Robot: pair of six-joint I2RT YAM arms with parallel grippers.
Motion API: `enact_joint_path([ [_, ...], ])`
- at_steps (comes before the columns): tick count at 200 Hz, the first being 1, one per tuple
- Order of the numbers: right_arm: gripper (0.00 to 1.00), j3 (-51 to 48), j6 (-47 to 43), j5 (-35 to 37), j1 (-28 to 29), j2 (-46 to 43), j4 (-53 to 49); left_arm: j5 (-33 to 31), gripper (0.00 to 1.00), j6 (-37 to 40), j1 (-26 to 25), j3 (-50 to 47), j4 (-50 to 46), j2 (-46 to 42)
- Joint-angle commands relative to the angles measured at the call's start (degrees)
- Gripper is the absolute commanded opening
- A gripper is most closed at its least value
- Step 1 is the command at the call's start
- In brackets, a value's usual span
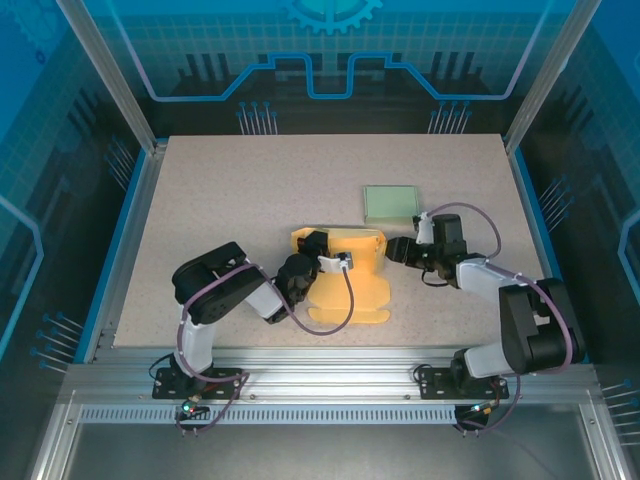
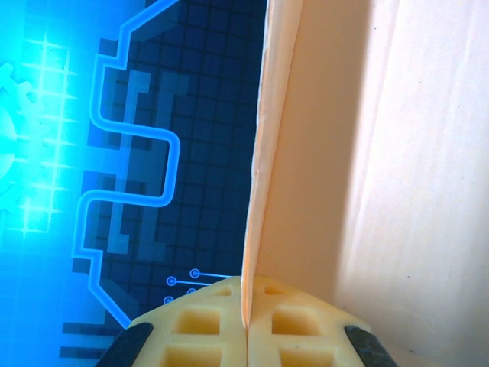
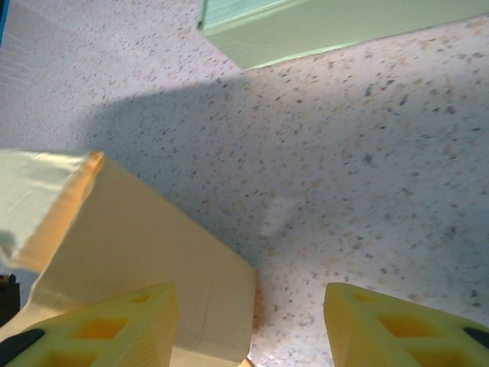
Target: Fold the paper box
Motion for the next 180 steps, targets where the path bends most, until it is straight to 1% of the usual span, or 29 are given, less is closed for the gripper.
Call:
enact_joint_path([
  [1, 0.55, -1.51, -0.21, 1.97, 2.58, -1.44, 1.30, -0.32, 0.00, 1.35, 0.23, 1.03, 1.42, 1.17],
  [69, 0.56, -0.41, -2.75, 5.97, 8.27, 0.60, 2.09, 0.08, 0.00, 1.58, 0.01, 0.59, 1.42, 0.66],
  [110, 0.60, -0.72, -3.58, 9.22, 11.58, -0.23, 2.47, 0.15, 0.00, 1.75, 0.03, 0.67, 1.42, 0.72],
  [146, 0.61, -2.13, -3.01, 10.41, 12.47, -1.81, 2.89, 0.06, 0.00, 1.88, 0.04, 0.64, 1.42, 0.74],
  [180, 0.61, -3.81, -2.73, 12.22, 12.84, -5.56, 1.47, 0.08, 0.00, 2.36, 0.14, 0.42, 1.42, 0.57],
])
